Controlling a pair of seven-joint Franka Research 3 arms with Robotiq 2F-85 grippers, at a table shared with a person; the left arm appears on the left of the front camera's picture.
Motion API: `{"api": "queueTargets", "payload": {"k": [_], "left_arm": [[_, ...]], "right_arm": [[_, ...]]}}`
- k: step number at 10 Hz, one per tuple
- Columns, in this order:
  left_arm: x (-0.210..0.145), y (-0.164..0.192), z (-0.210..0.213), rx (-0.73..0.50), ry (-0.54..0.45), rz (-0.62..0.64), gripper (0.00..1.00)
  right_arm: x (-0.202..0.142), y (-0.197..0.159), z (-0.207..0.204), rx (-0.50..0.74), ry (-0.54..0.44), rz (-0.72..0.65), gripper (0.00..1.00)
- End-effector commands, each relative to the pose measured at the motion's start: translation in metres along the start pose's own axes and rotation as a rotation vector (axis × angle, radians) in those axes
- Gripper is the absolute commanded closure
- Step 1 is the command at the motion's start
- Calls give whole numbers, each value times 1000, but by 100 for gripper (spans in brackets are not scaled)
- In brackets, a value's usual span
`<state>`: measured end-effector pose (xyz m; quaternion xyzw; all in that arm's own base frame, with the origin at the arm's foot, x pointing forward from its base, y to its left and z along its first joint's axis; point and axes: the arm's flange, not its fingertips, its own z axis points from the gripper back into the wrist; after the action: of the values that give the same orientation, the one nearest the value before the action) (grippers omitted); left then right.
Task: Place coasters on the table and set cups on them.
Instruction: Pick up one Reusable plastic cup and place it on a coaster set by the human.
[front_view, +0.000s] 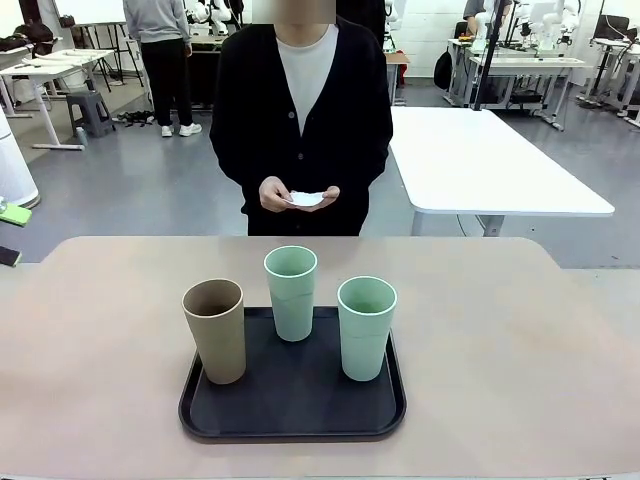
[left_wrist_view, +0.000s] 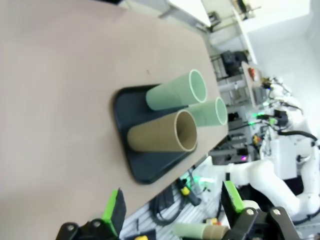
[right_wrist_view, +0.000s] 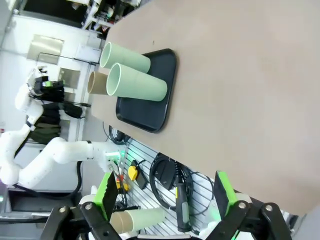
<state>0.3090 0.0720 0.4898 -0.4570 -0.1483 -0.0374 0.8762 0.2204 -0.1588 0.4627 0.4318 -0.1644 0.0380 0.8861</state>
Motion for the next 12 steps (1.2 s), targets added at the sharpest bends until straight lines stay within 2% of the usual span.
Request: {"api": "queueTargets", "payload": {"k": [1,2,12], "left_arm": [[-8,-7,-8,9,-38,39,0],[0,0,0,0,0,0,0],[0,0,0,0,0,0,0]], "right_arm": [[-49,12,-67,50,-48,75,0],[0,0,0,0,0,0,0],[0,0,0,0,0,0,0]]}}
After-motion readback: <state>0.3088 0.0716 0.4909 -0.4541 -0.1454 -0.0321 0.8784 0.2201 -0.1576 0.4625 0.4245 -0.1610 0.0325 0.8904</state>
